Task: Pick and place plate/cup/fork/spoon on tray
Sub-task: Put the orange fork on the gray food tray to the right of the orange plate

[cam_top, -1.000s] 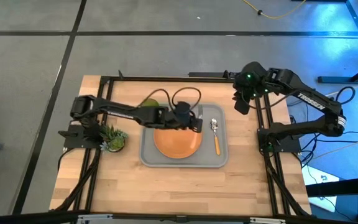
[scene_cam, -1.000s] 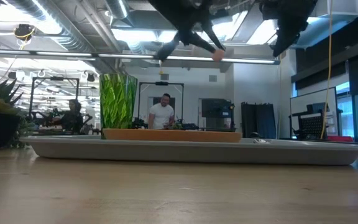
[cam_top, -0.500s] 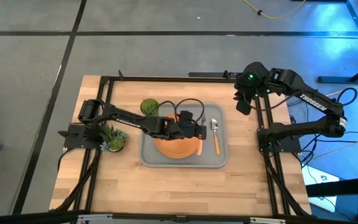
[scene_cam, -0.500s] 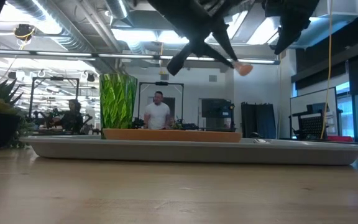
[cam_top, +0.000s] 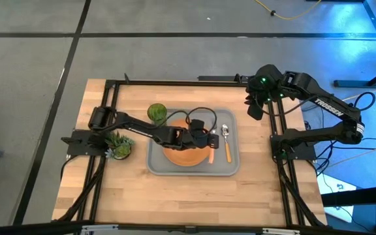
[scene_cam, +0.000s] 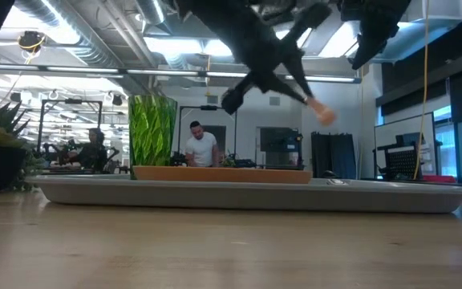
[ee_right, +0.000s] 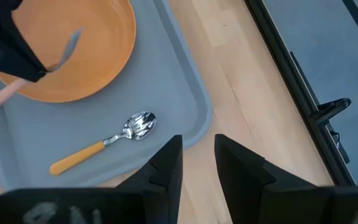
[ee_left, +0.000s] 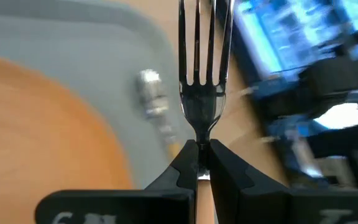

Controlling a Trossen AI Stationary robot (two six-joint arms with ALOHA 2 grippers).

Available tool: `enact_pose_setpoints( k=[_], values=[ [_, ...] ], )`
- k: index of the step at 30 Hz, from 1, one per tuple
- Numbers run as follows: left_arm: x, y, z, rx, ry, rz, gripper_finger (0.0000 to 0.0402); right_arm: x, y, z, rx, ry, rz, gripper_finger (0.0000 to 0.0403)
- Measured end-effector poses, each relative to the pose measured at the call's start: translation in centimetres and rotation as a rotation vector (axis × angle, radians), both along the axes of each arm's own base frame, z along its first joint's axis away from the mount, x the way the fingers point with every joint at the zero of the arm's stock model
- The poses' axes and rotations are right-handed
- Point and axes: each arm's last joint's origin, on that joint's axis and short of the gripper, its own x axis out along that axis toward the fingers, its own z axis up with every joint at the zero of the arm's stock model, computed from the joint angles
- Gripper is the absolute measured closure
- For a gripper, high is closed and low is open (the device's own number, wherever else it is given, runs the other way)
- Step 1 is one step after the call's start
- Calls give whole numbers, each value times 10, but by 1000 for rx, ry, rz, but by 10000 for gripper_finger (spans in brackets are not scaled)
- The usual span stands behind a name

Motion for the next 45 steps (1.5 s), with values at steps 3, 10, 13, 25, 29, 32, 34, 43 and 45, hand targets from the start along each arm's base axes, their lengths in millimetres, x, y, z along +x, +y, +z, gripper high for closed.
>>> enact_pose_setpoints(
  k=[3,10,13,25,29,32,34,43,45],
  values=[
    [2,1,-9,3,18,8,388,0,0,0,0,1,-1,304],
    [14,3,-22,-10,-52,8,388,0,0,0,0,1,1,304],
    [18,5,-31,-16,-52,18,388,0,0,0,1,1,1,304],
    [23,4,-54,-42,-41,27,388,0,0,0,-1,2,2,304],
    [25,4,-60,-43,-36,26,388,0,0,0,-1,2,2,304],
    [25,6,-62,-41,-25,30,388,0,0,0,-1,1,2,304],
    [26,8,-64,-41,-29,35,388,0,0,0,-2,1,2,304],
    [27,13,-77,-69,8,21,388,0,0,0,-2,0,2,304],
    [27,13,-77,-67,5,21,388,0,0,0,-2,0,2,304]
  ],
)
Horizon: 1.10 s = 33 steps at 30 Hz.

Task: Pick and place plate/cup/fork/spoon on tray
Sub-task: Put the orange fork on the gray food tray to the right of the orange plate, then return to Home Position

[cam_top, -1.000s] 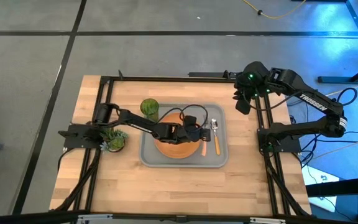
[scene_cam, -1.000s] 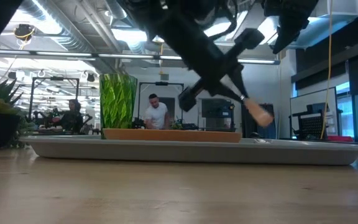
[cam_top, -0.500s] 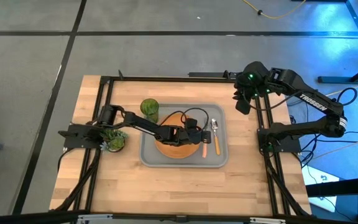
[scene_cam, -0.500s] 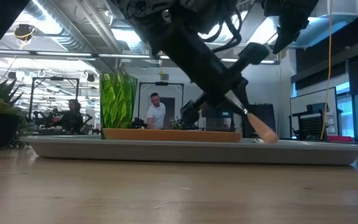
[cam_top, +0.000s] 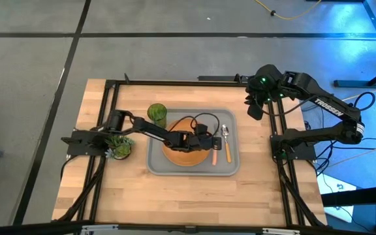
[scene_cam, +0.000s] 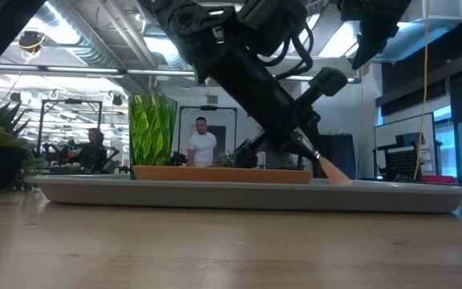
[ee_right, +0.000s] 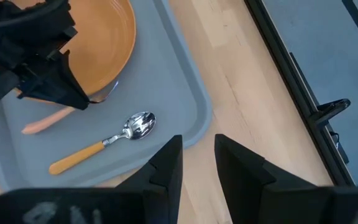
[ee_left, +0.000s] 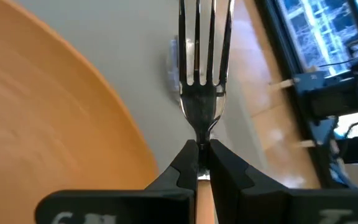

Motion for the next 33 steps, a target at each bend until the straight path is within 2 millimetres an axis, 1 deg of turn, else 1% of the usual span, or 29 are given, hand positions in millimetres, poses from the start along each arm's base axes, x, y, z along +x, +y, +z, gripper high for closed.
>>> enact_pose_setpoints(
  k=[8,12,16,24,33],
  values=[
    [0,1,-10,2,29,7,388,0,0,0,0,0,0,304],
    [-1,2,-10,11,45,16,388,0,0,0,0,0,0,304],
    [-1,7,-10,-13,47,-2,387,0,0,0,0,0,0,304],
    [0,14,-10,-24,54,-24,357,0,0,0,1,0,-2,304],
    [1,16,-10,-53,47,-43,355,0,0,0,2,1,-2,304]
  ],
)
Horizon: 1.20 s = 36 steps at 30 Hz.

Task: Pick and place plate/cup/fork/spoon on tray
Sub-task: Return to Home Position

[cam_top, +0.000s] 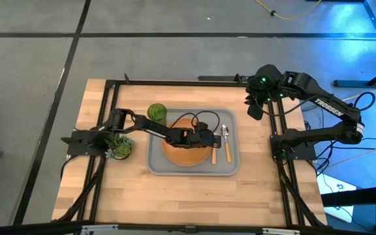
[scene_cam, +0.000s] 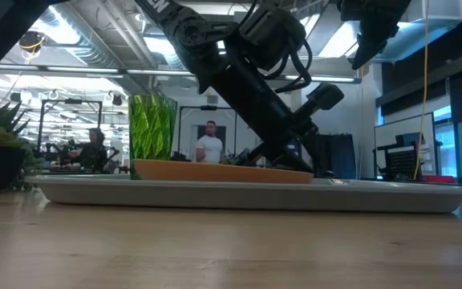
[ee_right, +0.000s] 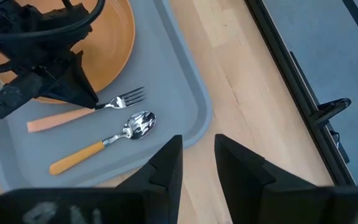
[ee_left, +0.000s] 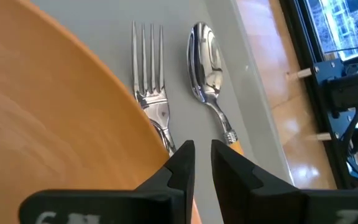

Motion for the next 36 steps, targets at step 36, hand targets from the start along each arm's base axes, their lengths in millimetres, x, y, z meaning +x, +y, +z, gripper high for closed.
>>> enact_pose_setpoints(
  k=[36],
  values=[
    [-51,-46,222,378,552,-528,398,-10,11,-3,91,67,-3,396]
  ],
)
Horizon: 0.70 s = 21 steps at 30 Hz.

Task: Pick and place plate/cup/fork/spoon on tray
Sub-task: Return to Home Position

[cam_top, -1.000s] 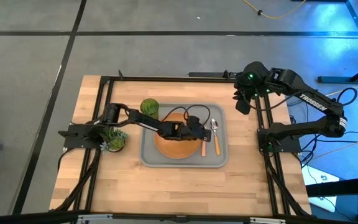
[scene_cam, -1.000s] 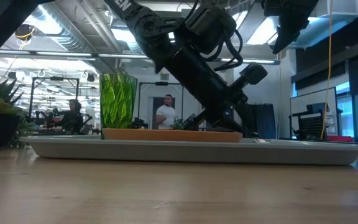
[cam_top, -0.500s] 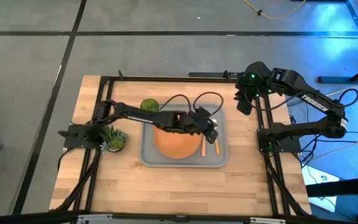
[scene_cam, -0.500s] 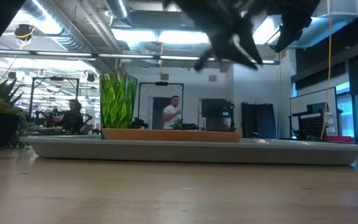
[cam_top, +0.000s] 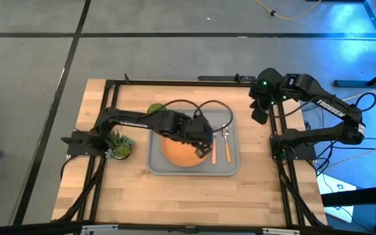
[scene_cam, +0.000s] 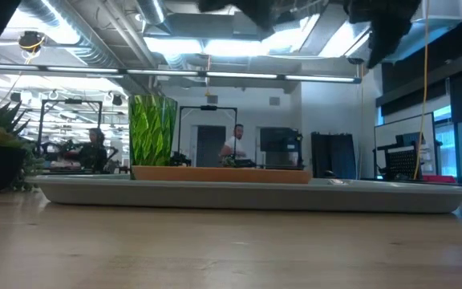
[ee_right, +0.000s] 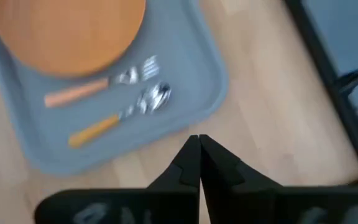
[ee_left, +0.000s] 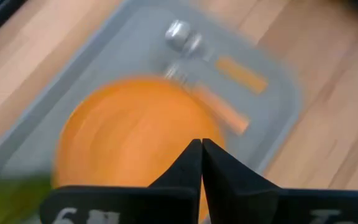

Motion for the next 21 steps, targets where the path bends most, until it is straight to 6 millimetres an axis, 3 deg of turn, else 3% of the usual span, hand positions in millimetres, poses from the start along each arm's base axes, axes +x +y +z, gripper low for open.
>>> enact_pose_setpoints(
  k=[8,15,21],
  values=[
    [-38,-27,-4,-81,323,-28,401,-2,15,-4,74,72,-2,399],
    [-47,-51,-8,-125,355,-116,401,-2,24,-5,118,101,-90,399],
    [-72,-62,-5,-136,375,-100,401,0,33,-5,130,112,-127,400]
  ],
)
